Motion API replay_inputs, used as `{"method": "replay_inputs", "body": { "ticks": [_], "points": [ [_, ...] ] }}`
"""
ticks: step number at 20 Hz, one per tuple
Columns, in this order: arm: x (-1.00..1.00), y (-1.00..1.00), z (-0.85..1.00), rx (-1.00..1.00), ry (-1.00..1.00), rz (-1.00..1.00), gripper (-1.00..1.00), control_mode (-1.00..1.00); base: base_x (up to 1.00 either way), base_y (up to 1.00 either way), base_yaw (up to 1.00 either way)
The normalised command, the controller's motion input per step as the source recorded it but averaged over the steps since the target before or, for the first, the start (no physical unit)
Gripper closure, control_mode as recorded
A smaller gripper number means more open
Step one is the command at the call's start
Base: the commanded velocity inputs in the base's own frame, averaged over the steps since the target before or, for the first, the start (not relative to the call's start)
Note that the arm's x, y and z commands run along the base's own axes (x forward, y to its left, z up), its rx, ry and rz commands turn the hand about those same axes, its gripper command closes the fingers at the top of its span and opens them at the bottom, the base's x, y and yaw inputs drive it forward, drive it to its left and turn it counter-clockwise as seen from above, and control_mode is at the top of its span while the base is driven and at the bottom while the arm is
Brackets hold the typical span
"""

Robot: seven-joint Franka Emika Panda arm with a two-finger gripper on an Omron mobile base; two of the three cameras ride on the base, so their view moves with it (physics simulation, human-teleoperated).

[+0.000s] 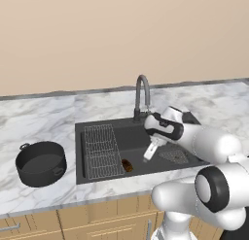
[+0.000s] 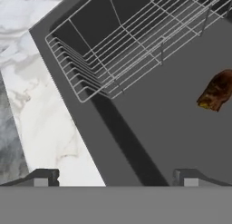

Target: Dump the sweet potato from the pot into the sink. Then turn on the water and wash the sweet potato. Then turn off the water and put the sweet potato back in the pot.

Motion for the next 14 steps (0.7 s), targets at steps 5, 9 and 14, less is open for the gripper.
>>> {"method": "replay_inputs", "body": {
  "ticks": [5,9,14],
  "points": [
    [0.0,0.0,-0.08,0.07,0.0,0.0,-1.0,-1.0,0.0,0.0,0.0],
    [0.04,0.0,-0.01,0.05,0.0,-0.01,-1.0,-1.0,0.0,0.0,0.0],
    [0.05,0.0,-0.06,0.02,0.0,-0.08,-1.0,-1.0,0.0,0.0,0.0]
  ]
}}
